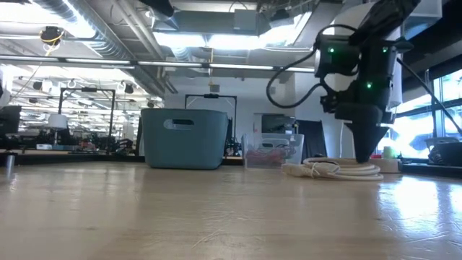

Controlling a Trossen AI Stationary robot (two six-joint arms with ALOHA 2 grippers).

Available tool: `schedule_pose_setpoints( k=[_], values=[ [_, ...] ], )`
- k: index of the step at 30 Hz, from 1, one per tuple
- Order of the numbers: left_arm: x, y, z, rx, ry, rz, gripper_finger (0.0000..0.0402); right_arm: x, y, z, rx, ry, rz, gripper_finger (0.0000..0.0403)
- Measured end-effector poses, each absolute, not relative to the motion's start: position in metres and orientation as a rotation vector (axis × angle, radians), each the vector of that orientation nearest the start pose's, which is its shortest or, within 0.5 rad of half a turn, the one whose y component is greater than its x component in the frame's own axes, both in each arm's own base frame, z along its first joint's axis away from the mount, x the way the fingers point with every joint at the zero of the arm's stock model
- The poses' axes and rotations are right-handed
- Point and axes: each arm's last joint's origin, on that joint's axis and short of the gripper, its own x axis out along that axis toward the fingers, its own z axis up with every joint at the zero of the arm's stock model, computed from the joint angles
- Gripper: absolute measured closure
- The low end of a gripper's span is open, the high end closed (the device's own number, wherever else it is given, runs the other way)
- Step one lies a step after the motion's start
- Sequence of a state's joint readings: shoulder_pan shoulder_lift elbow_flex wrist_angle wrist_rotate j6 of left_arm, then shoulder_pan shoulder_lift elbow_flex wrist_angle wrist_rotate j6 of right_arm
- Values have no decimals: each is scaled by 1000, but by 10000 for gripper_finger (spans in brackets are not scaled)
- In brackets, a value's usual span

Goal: Pick & Place USB Port
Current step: Put the white HDMI cable into the dark blue bin

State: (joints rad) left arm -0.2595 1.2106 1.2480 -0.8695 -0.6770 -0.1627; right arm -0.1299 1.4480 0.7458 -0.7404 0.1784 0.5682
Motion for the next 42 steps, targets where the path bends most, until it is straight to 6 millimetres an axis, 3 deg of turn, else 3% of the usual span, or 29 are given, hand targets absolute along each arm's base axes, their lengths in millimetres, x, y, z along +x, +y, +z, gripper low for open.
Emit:
schedule_pose_setpoints(
  k=[6, 11, 20, 26, 32, 35, 39, 42],
  values=[
    [228, -37, 352, 219, 727, 446, 272, 228, -34, 156, 460, 1332, -623, 227],
    [228, -35, 352, 208, 734, 441, 272, 228, -34, 157, 479, 1318, -642, 191],
    [228, -35, 352, 206, 736, 434, 272, 221, -36, 155, 526, 1309, -808, 197],
    [228, -35, 352, 207, 736, 433, 272, 219, -35, 141, 600, 1266, -785, 204],
    [227, -35, 351, 213, 750, 434, 272, 210, -34, 124, 619, 1203, -786, 231],
    [227, -35, 351, 214, 752, 434, 272, 208, -33, 122, 611, 1197, -798, 277],
    [227, -35, 351, 213, 752, 435, 272, 210, -30, 124, 577, 1193, -787, 366],
    [227, -34, 350, 215, 756, 435, 272, 212, -26, 127, 544, 1184, -775, 368]
  ],
)
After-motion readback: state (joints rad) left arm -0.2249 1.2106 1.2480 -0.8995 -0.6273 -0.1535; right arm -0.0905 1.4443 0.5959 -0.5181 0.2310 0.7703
